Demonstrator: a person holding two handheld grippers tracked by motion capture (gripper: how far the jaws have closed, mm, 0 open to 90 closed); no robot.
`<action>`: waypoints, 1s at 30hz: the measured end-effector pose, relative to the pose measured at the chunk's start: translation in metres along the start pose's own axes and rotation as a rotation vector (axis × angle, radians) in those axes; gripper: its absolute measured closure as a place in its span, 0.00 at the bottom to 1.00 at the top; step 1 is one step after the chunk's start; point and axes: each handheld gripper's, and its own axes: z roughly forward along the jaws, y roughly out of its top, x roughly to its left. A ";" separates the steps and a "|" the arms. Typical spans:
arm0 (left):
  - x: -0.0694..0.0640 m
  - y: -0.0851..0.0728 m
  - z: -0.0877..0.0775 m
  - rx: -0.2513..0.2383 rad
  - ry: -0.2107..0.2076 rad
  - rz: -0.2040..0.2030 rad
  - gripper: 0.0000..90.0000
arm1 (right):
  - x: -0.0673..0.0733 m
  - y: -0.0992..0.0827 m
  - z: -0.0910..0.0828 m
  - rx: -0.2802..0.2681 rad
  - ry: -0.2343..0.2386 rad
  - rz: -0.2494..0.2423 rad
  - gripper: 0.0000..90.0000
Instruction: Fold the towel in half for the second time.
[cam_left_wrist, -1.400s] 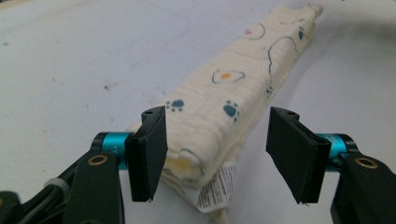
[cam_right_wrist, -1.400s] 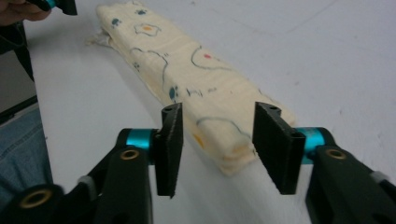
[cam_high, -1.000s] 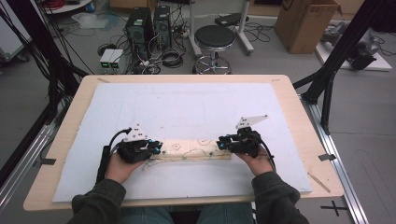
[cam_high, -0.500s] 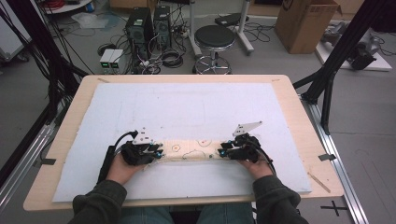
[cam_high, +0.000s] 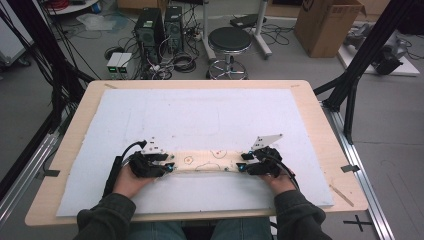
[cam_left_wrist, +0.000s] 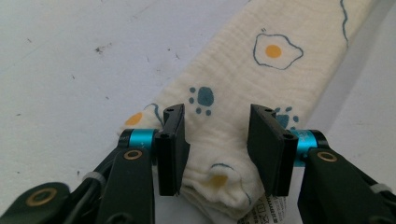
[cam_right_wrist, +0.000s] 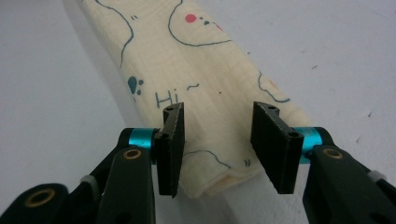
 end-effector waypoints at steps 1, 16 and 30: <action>0.001 -0.002 0.000 -0.011 -0.005 -0.012 0.63 | 0.000 0.000 0.000 0.002 -0.002 -0.008 0.59; 0.000 -0.003 0.000 -0.013 0.002 0.002 0.63 | 0.004 -0.006 0.001 -0.013 -0.024 -0.064 0.58; 0.005 0.005 -0.021 -0.118 0.003 -0.036 0.50 | 0.000 0.010 -0.011 -0.139 0.008 0.015 0.49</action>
